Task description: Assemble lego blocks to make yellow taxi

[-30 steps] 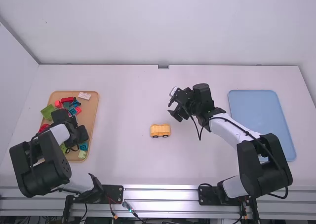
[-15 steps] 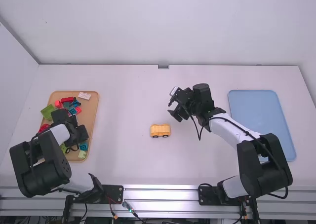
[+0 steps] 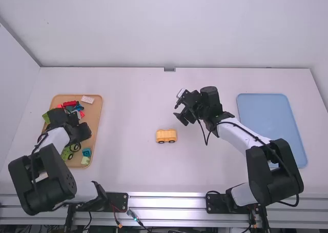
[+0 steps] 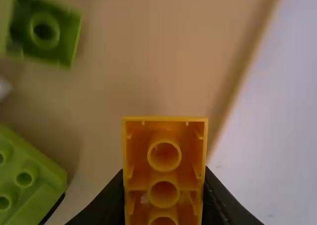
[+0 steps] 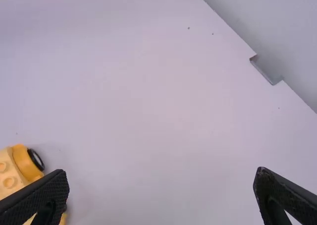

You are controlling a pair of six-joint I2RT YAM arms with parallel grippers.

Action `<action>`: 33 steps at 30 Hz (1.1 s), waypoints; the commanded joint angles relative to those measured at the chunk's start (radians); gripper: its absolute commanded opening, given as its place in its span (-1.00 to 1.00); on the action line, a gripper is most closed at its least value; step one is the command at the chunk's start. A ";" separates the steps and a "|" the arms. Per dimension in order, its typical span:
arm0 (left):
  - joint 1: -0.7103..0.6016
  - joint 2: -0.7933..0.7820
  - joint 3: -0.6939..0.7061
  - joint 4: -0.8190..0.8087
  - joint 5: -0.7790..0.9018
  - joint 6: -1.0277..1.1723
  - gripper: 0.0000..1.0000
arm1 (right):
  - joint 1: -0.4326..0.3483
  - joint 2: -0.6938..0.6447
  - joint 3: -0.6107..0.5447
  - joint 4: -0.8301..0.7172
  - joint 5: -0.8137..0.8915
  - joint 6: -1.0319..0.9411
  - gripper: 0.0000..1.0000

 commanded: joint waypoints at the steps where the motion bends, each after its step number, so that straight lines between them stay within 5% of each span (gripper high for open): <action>1: -0.021 -0.089 0.027 0.013 0.185 0.029 -0.81 | 0.001 -0.007 0.032 0.021 -0.010 0.095 0.98; 9: -0.158 -0.187 0.026 0.135 0.514 0.145 -0.68 | 0.000 -0.007 0.032 0.148 -0.260 0.230 0.98; 18: -0.422 -0.094 0.025 0.429 0.956 0.307 -0.74 | -0.048 -0.007 0.032 0.394 -0.641 0.471 0.99; 23: -0.529 0.020 0.025 0.795 1.131 0.184 -0.75 | -0.089 -0.007 0.032 0.515 -0.813 0.565 0.93; 29: -0.623 0.172 0.028 1.329 1.144 -0.158 -0.76 | -0.067 -0.007 0.032 0.566 -0.826 0.579 0.88; 33: -0.663 0.230 0.045 1.462 1.137 -0.244 -0.76 | -0.039 -0.007 0.032 0.596 -0.821 0.587 0.83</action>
